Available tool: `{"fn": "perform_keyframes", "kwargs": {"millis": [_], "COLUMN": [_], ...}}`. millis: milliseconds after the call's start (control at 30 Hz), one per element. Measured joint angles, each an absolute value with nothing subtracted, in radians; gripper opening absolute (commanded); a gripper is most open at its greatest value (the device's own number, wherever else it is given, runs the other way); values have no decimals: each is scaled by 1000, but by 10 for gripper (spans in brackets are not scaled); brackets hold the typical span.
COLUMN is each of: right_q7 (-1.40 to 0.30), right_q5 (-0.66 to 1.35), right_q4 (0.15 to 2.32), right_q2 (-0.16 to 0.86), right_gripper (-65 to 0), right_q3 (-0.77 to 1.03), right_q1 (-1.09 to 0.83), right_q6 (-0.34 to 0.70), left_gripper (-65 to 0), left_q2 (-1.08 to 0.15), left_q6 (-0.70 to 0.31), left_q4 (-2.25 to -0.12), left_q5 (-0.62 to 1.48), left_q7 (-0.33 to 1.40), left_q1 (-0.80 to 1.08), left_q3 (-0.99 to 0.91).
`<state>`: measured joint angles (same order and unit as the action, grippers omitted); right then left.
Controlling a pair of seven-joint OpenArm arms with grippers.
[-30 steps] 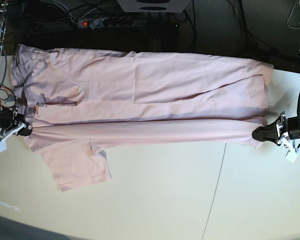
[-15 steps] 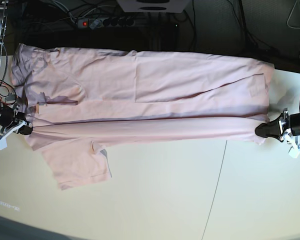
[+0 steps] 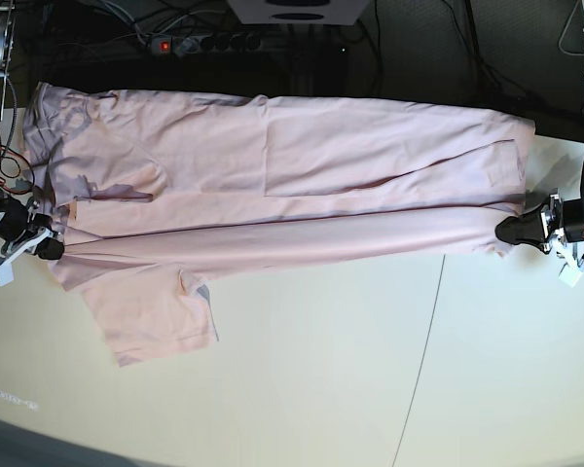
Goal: Fold the T-shirt properly
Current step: 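Grasp the hem corner with the right gripper and lift it, then lift the hem with both grippers and fold it toward the collar edge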
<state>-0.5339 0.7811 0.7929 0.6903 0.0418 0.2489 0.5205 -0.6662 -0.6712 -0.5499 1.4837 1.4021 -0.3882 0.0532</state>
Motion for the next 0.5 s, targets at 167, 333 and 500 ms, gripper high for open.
{"fn": "perform_keyframes", "kwargs": {"millis": [167,333,500], "right_q7": [-496,-484,-540], "right_q5": [739,737,752], "right_q4": [796,796,787], "right_q2": [691,690,680], "right_gripper": [-223,-211,-211], "right_q3": [42,56,150], "right_q1": [249,253,278], "right_q6": [532,532,535], "left_gripper": [-650,-650,-650], "left_q2": [-667,-667,-667], "left_q6": [-672,-672,-672], "left_q4": [-550,-551,-551], "left_q5": [1485,1484,1483], "left_q7": [1402,1402,1402], "left_q1": [-387,-387,-388], "left_q3": [53,53,53]}}
